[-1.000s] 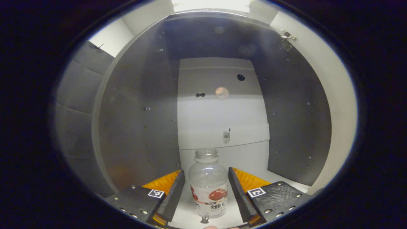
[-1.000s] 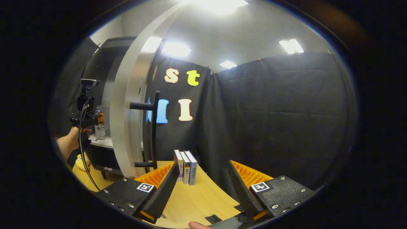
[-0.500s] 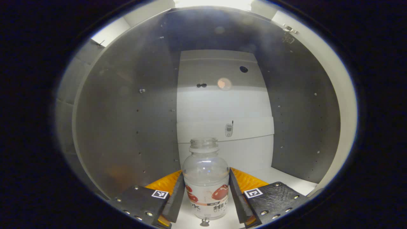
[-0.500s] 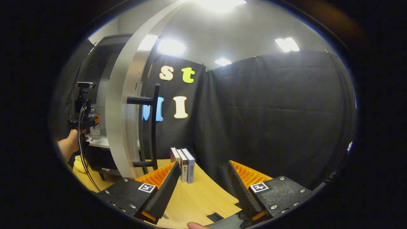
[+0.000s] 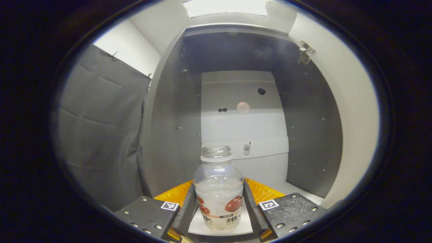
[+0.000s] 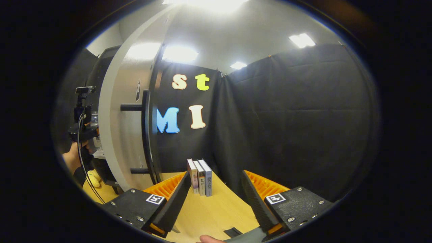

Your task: Open the cabinet door with the right hand, grasp the bottle in the cabinet with the left hand and place it on the coaster, then close the cabinet door with the right hand.

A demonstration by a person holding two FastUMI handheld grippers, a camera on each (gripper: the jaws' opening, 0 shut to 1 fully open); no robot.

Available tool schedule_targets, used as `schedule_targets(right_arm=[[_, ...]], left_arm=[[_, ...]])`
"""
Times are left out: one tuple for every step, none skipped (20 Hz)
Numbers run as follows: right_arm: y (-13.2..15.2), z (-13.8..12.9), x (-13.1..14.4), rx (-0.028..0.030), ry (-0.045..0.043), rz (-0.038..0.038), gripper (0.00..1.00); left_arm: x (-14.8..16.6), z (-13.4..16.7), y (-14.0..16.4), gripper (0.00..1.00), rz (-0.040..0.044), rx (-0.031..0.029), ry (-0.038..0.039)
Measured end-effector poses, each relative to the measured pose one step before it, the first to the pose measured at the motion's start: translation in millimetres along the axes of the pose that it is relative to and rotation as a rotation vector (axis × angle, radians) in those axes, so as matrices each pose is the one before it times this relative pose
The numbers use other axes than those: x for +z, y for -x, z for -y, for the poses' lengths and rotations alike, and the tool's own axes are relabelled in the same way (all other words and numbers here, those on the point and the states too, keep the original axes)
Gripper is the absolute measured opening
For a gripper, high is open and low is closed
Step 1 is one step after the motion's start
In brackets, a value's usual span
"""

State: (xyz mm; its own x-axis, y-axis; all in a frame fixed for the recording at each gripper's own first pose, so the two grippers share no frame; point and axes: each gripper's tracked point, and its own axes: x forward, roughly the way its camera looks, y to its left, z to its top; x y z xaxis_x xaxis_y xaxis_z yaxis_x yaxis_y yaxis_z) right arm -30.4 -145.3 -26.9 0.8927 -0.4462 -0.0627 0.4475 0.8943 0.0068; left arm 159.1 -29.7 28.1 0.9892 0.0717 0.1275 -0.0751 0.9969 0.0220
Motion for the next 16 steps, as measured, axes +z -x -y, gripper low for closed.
schedule_targets(right_arm=[[-0.69,4.06,-3.33,0.02115,0.00539,-0.00348,0.93],[-2.28,3.67,-2.44,0.01872,0.00300,-0.00428,0.93],[-1.01,4.04,-2.39,0.01918,-0.00126,-0.00317,0.93],[-2.16,1.76,-3.77,0.02315,-0.00373,-0.00420,0.93],[-3.61,1.59,-7.25,0.02173,-0.00003,-0.01853,0.93],[-6.53,0.95,-10.70,0.02007,0.00084,-0.02720,0.93],[-5.15,2.65,-9.48,0.01110,-0.00002,-0.02472,0.93],[-4.17,3.57,-8.71,0.00632,-0.00050,-0.02136,0.93],[-3.26,0.32,-7.87,0.02272,0.00131,-0.01448,0.93],[-1.58,-7.21,-9.27,0.04540,0.00590,-0.01808,0.93],[-0.92,-7.55,-8.96,0.05911,0.01185,-0.01781,0.93],[-0.31,-3.15,-10.73,0.02791,0.01788,-0.01910,0.93],[-1.31,2.48,-7.15,0.00395,0.02398,-0.01219,0.93],[-1.68,4.41,-6.70,-0.00879,0.02125,-0.01101,0.93],[-3.48,11.03,-8.26,-0.05539,0.02789,-0.01798,0.94],[-4.48,5.68,-11.20,-0.02843,0.02177,-0.01287,0.94]], left_arm=[[6.04,-1.82,14.74,0.65,0.00645,0.01232,-0.00350],[7.02,1.18,4.34,0.65,0.00869,0.01221,-0.00831],[5.32,0.23,10.07,0.77,0.00557,0.00888,-0.00965],[2.25,0.23,10.70,0.77,-0.01126,0.01484,0.00181],[2.96,-0.80,12.66,0.77,-0.01502,0.01154,0.01727],[-0.88,-6.28,10.92,0.64,-0.01305,0.01117,0.02494],[-0.06,-4.38,11.52,0.64,-0.00664,0.02128,0.01710],[-3.42,-4.95,13.56,0.77,0.00041,0.02143,0.00842],[-1.06,-5.54,10.93,0.77,0.00269,0.02090,0.00162],[-3.21,-7.65,10.87,0.77,-0.00429,0.02479,-0.00351],[-5.89,-10.89,17.21,0.73,-0.00310,0.02766,-0.00921],[-8.71,-15.63,25.16,0.69,0.00183,0.02405,-0.01103],[-9.78,-13.80,19.28,0.65,-0.00436,0.02141,-0.01221],[-11.49,-8.78,19.13,0.68,-0.00170,0.01579,-0.01374],[-10.17,-11.22,16.03,0.71,0.00193,0.01983,-0.01968],[-9.71,-4.43,9.47,0.71,0.00752,0.01408,-0.01989]])
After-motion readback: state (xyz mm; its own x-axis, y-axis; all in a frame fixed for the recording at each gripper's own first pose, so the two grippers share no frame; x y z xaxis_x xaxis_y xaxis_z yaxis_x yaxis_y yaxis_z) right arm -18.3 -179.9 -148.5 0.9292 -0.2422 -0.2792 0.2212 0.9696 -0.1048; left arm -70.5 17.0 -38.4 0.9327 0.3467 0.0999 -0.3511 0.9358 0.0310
